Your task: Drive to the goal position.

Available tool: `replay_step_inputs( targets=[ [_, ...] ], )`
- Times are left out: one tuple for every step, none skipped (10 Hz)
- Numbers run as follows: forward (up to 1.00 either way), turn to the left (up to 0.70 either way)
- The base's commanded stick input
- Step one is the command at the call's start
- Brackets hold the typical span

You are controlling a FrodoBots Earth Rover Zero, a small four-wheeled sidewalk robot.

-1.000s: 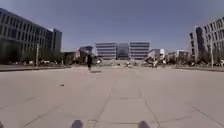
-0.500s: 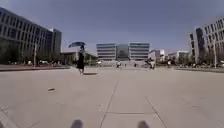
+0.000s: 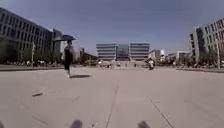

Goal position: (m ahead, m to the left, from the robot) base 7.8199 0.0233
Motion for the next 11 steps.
replay_step_inputs(
  targets=[
    [1.00,0.00],
    [1.00,0.00],
    [1.00,0.00],
    [1.00,0.00],
    [1.00,0.00],
    [1.00,0.00],
    [1.00,0.00],
    [1.00,0.00],
    [1.00,0.00],
    [1.00,0.00],
    [1.00,0.00]
  ],
)
